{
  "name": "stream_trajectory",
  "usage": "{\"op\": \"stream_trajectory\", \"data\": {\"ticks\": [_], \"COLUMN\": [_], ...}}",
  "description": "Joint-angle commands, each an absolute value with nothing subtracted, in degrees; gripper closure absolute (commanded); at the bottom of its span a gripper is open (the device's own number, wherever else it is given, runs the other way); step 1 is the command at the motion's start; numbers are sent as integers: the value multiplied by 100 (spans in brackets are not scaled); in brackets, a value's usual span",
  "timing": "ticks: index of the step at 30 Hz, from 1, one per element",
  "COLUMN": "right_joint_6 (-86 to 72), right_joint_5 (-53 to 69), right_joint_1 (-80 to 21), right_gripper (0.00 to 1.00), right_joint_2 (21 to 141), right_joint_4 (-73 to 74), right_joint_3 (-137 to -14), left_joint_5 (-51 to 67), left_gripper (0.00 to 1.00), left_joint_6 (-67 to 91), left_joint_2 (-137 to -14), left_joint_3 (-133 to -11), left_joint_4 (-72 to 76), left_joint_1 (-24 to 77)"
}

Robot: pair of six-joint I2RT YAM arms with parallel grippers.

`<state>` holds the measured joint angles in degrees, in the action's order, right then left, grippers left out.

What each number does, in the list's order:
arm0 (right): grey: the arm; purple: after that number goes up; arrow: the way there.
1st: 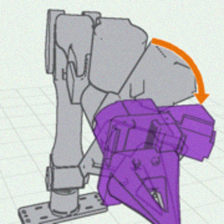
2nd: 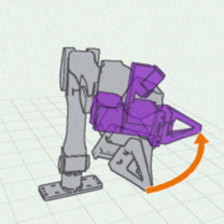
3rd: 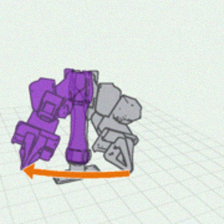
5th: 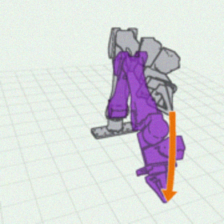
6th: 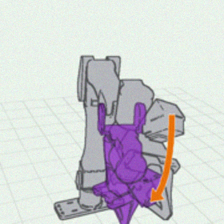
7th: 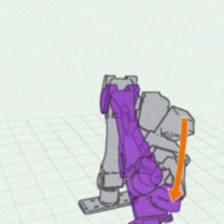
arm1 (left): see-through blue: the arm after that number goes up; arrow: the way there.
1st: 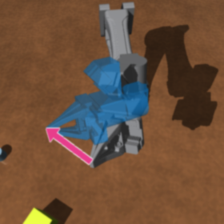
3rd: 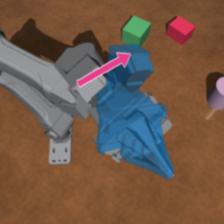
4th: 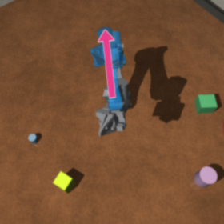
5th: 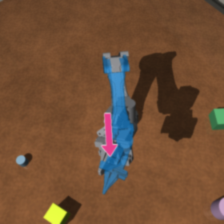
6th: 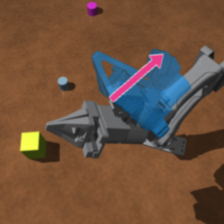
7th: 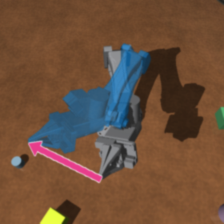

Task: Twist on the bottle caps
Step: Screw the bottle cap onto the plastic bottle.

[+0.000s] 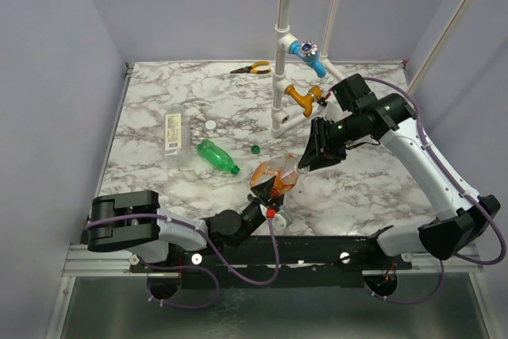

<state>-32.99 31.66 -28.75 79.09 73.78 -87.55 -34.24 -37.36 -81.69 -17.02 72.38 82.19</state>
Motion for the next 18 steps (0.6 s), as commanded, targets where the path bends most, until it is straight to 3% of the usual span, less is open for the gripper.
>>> {"op": "stream_trajectory", "data": {"ticks": [1,18], "right_joint_6": [-3333,-3303], "right_joint_5": [3227,3102], "right_joint_1": [-2839,-2836], "right_gripper": [67,63], "right_joint_2": [7958,8083], "right_joint_4": [7362,7542], "right_joint_3": [-8852,-8931], "left_joint_5": [-3225,-3190], "left_gripper": [100,100], "left_joint_6": [-3731,-3760], "left_joint_2": [-8258,-8419], "left_joint_3": [-1837,-1904], "left_joint_4": [7528,7690], "left_joint_1": [8249,8288]}}
